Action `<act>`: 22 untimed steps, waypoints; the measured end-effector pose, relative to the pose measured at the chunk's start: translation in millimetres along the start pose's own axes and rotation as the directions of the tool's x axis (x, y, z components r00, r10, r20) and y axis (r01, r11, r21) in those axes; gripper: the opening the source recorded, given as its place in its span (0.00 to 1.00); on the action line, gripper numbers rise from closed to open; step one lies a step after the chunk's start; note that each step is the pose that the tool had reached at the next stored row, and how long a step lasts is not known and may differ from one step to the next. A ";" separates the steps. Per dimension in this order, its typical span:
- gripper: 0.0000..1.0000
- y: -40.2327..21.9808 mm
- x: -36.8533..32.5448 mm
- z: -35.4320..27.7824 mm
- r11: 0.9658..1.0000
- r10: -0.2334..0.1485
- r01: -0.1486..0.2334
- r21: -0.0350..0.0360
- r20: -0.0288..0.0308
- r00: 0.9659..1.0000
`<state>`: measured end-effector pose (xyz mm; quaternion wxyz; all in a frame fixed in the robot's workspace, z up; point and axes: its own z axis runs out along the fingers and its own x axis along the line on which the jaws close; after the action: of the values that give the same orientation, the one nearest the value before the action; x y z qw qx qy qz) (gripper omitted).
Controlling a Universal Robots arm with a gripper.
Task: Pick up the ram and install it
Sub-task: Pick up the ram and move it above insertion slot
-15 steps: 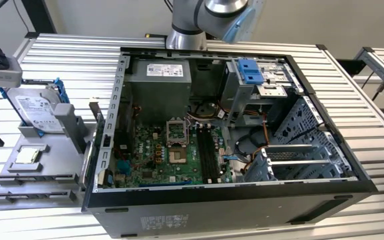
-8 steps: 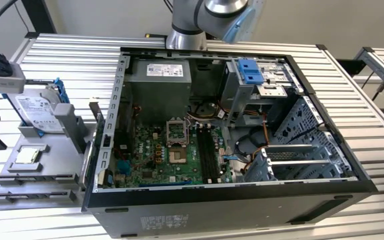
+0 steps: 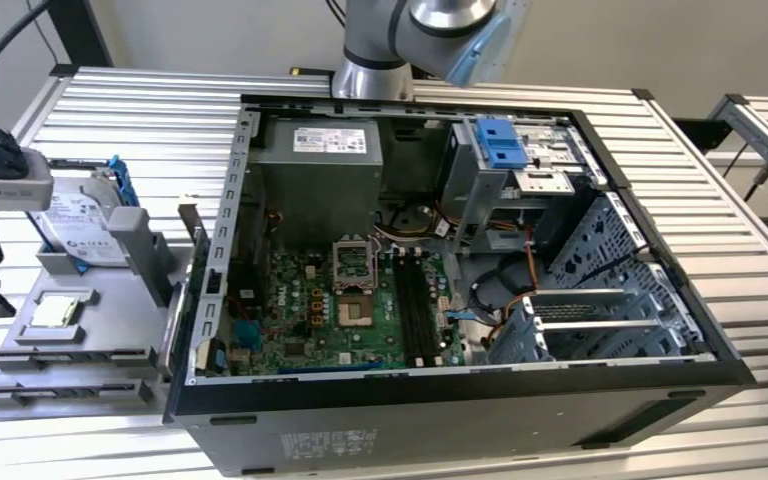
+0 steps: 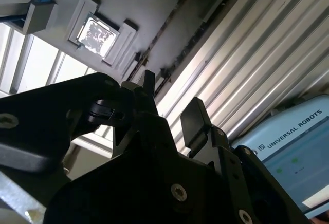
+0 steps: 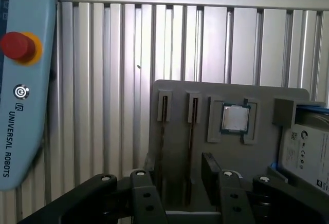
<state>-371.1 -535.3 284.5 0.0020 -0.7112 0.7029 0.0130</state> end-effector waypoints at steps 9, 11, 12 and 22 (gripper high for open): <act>1.00 0.0 12.5 8.6 1.000 0.000 0.000 0.000 0.000 1.000; 1.00 0.1 13.3 10.4 1.000 -0.001 0.001 0.000 0.000 1.000; 1.00 0.2 13.4 11.4 1.000 -0.002 0.002 0.000 0.000 1.000; 1.00 0.6 14.1 23.1 1.000 -0.025 0.025 0.000 0.000 1.000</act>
<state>-371.9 -548.9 261.1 0.0019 -0.7199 0.6940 0.0131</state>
